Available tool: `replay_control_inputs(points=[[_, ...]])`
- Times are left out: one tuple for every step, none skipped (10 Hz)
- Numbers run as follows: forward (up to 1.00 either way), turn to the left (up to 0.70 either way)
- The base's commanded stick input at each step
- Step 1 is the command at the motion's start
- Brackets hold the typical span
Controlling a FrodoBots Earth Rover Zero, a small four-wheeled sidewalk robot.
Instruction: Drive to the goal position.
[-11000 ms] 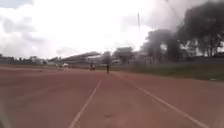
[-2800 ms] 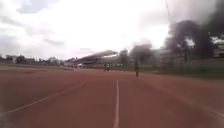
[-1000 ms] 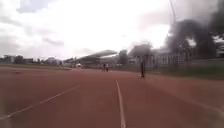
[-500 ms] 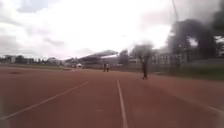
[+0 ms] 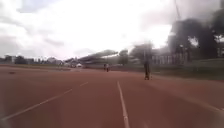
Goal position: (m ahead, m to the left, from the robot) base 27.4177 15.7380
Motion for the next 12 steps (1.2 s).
replay_control_inputs(points=[[0.7,0.0],[0.7,0.0],[0.7,0.0],[0.7,-0.35],[0.7,-0.35],[0.7,-0.35],[0.7,-0.35],[0.7,0.0],[0.7,0.0],[0.7,0.0],[0.7,0.0],[0.7,0.0]])
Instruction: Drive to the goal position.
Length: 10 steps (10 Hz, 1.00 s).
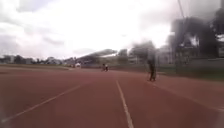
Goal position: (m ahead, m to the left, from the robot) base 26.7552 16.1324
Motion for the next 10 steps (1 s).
replay_control_inputs(points=[[0.7,0.0],[0.7,0.0],[0.7,0.0],[0.7,0.0],[0.7,0.0],[0.7,0.0],[0.7,0.0],[0.7,0.0],[0.7,0.0],[0.7,0.0]])
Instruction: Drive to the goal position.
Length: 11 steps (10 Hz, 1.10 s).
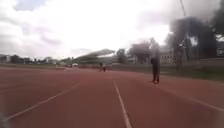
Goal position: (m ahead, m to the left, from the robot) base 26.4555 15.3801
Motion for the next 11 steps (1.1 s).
replay_control_inputs(points=[[0.7,0.0],[0.7,0.0],[0.7,-0.35],[0.7,-0.35],[0.7,-0.35],[0.7,-0.35],[0.7,-0.35],[0.7,-0.35],[0.7,-0.35],[0.7,-0.35],[0.7,-0.23]])
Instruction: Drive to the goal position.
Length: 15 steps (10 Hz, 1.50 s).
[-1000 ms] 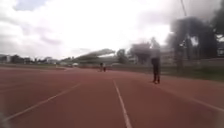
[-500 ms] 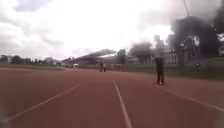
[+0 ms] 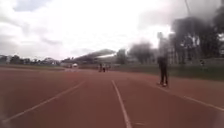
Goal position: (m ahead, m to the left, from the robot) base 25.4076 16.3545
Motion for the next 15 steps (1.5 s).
replay_control_inputs(points=[[0.7,-0.1],[0.7,0.0],[0.7,0.0],[0.7,0.0],[0.7,0.0],[0.7,0.0],[0.7,0.0],[0.7,0.0],[0.7,0.0],[0.7,0.0],[0.7,0.0],[0.7,0.0],[0.7,0.0],[0.7,0.0],[0.7,0.0]])
